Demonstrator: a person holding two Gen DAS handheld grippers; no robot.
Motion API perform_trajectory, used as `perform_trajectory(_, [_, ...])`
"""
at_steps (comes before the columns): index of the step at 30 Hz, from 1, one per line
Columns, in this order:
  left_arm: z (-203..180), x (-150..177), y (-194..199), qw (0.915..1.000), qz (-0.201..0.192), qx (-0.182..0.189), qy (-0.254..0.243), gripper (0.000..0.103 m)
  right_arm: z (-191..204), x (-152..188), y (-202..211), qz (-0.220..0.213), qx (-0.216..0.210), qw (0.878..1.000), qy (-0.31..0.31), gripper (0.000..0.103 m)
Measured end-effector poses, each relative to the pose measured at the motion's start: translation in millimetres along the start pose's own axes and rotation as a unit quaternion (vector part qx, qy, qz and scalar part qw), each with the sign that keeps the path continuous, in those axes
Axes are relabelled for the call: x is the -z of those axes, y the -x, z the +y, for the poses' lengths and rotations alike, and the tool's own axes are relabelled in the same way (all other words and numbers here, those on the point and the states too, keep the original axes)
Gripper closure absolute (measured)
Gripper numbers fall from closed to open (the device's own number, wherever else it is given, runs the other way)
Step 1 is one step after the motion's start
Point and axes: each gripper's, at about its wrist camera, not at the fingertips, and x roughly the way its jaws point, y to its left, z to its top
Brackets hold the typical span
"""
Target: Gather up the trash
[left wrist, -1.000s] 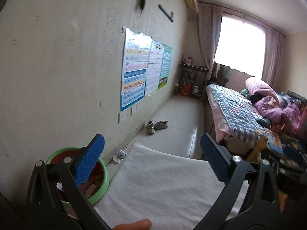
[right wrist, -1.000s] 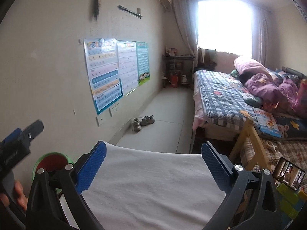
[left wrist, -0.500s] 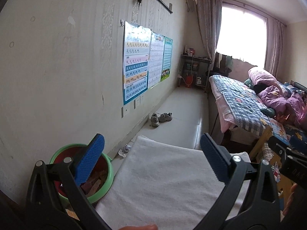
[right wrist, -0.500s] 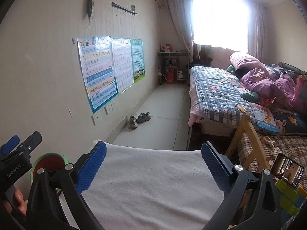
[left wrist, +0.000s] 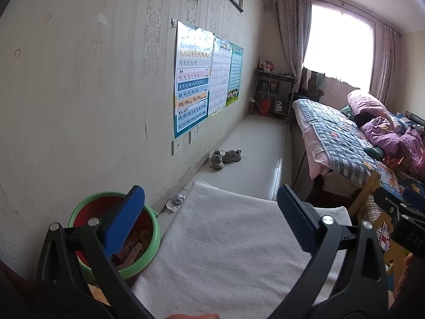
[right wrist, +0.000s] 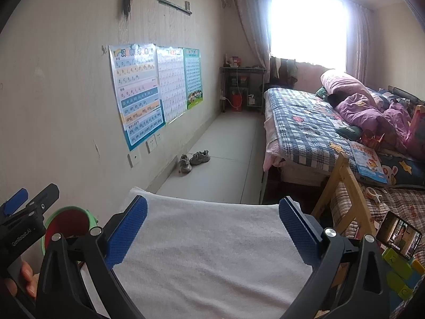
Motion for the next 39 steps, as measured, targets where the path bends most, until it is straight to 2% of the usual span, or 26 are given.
perform_trajectory(39, [2.7,6.5,-5.3,0.9999,0.013,0.003,-0.002,0.006,-5.6,4.9,-5.9,0.022,-0.008,1.0,0.011,0.007])
